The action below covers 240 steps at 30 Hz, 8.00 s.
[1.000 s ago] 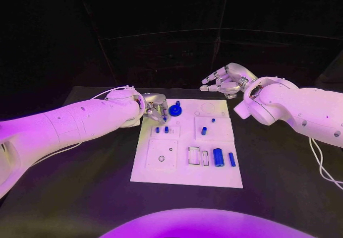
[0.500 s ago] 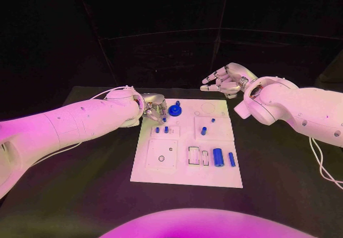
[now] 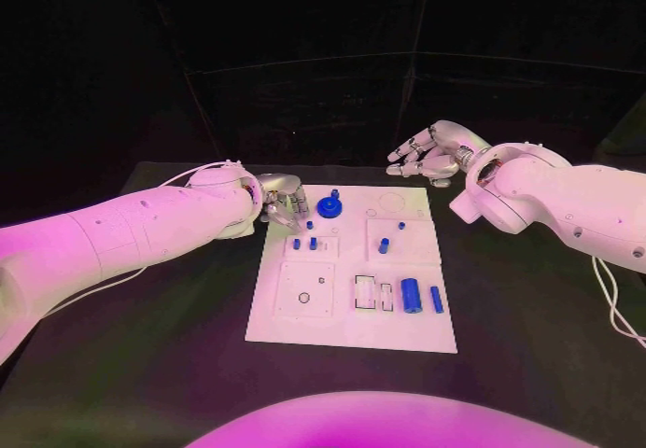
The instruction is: Assemble the parts on the task board
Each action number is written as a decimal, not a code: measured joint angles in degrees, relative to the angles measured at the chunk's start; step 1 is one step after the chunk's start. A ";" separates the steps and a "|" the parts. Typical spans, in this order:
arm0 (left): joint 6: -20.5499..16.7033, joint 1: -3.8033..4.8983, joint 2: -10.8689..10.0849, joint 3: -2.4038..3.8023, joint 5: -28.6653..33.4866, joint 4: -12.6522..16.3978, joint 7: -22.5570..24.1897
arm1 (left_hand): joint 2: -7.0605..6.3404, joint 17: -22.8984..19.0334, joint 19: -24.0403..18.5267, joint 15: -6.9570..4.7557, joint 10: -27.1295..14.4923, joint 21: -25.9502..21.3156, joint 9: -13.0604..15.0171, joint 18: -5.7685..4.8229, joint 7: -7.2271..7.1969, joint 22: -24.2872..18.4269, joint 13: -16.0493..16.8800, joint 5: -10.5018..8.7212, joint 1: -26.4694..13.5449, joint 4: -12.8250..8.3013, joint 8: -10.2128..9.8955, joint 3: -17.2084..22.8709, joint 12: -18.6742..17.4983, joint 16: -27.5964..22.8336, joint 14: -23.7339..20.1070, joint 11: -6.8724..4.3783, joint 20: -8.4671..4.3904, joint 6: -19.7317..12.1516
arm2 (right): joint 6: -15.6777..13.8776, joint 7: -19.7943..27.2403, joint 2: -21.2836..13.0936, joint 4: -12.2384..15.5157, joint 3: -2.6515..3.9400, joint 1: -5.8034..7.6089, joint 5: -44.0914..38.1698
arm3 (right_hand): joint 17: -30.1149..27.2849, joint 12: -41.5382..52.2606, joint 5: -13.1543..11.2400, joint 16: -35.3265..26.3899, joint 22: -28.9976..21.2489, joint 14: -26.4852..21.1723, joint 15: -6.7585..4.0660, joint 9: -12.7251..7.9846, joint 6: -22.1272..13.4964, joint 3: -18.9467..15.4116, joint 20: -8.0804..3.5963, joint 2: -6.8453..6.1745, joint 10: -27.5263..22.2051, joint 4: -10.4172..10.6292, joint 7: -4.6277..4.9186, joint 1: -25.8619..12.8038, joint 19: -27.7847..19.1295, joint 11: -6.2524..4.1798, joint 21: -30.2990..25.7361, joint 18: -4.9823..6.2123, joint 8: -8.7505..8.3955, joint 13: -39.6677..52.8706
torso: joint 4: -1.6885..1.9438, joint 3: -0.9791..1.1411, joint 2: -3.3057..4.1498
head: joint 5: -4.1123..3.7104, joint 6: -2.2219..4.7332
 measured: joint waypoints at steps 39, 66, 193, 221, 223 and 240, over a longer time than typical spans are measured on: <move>-6.41 0.16 -13.09 1.34 70.84 11.56 24.27 | 3.88 -30.19 -11.33 0.39 1.70 -19.06 0.94 2.62 0.58 -16.09 0.35 1.58 1.58 1.19 3.57 -0.17 5.06 -17.25 -14.95 0.23 0.49 4.56 | 6.35 -4.78 0.53 -0.30 -0.11 -7.76 -46.64 | -3.33 -22.58 -7.44 -3.52 -3.07 -0.22 1.05 -0.14 2.98 9.91 1.38 -2.74 3.11 -2.93 0.16 6.56 0.30 1.66 -2.45 -0.01 -1.58 -30.61 | 0.02 -0.01 0.01 | -3.26 1.92; -6.56 0.15 -13.57 1.29 72.85 12.08 24.41 | 3.88 -30.49 -11.49 0.59 1.70 -19.35 0.92 2.60 0.58 -16.25 0.30 1.58 1.58 1.03 3.57 -0.01 5.06 -17.47 -15.14 0.23 0.65 4.55 | 10.23 -5.01 1.93 -1.23 0.21 -7.81 -46.69 | -3.15 -23.91 -9.38 -3.52 -0.47 -0.10 0.49 0.00 8.06 28.04 0.72 -5.21 9.48 -5.05 -0.71 2.37 1.37 0.39 -1.12 -0.03 -1.09 -32.43 | -0.05 0.04 0.15 | -3.17 1.38; -6.24 0.13 -12.79 1.26 73.06 12.32 24.31 | 3.83 -31.06 -11.49 0.59 1.49 -19.36 0.84 2.58 0.99 -16.30 0.24 2.00 2.07 0.32 3.79 0.38 5.56 -17.47 -15.14 0.44 0.65 4.13 | 9.54 -6.32 12.50 9.56 -1.95 -13.24 -51.11 | -3.46 -26.68 -9.42 -2.69 -0.26 -0.22 0.21 -0.04 8.77 36.39 0.31 -7.88 10.87 -7.92 -0.88 -3.29 1.78 0.62 -0.45 -0.02 -2.13 -32.33 | -0.09 -0.01 0.15 | 0.68 -0.59; -6.08 0.14 -12.87 1.17 73.07 11.97 23.88 | 3.83 -31.19 -11.49 0.60 1.28 -19.36 0.79 2.57 0.99 -16.35 0.24 1.99 2.08 0.32 4.02 0.38 5.55 -17.47 -15.14 0.64 0.65 4.14 | -1.53 -7.30 5.56 14.20 -2.37 -13.48 -50.64 | -4.66 -28.11 -9.77 -2.69 -1.17 -0.22 0.64 -0.14 2.60 31.40 0.94 -9.43 5.15 -6.12 0.19 -7.09 1.15 1.62 -1.08 -0.03 -1.78 -32.35 | -0.05 0.01 0.10 | 0.47 -0.20; -6.05 0.14 -12.93 1.16 73.07 11.98 23.84 | 3.83 -31.19 -11.49 0.59 1.28 -19.36 0.79 2.58 0.99 -16.35 0.24 1.99 2.07 0.32 4.02 0.38 5.55 -17.47 -15.14 0.64 0.65 4.14 | -1.84 -7.51 3.55 15.18 -1.41 -13.29 -49.57 | -4.79 -28.11 -9.77 -2.69 -1.17 -0.22 0.64 -0.14 2.82 31.02 0.94 -9.43 5.15 -6.04 -0.02 -7.09 1.15 1.62 -1.08 -0.03 -1.78 -32.35 | -0.09 -0.01 0.09 | 0.47 -0.13; -5.76 0.14 -12.98 0.76 73.07 12.14 23.81 | 3.83 -31.24 -11.49 0.59 1.28 -19.36 0.79 2.57 0.99 -16.35 0.24 1.99 2.07 0.32 4.02 0.38 5.55 -17.68 -15.14 0.64 0.65 4.14 | 3.51 -11.03 -3.58 14.51 0.73 -8.51 -43.02 | -5.83 -27.96 -9.25 -3.03 -1.76 -0.32 1.36 -0.15 -0.15 20.98 1.66 -10.19 -0.30 -5.97 -1.74 -5.69 1.26 2.56 -1.34 -0.02 -1.78 -32.44 | -0.11 -0.04 0.08 | -0.51 0.62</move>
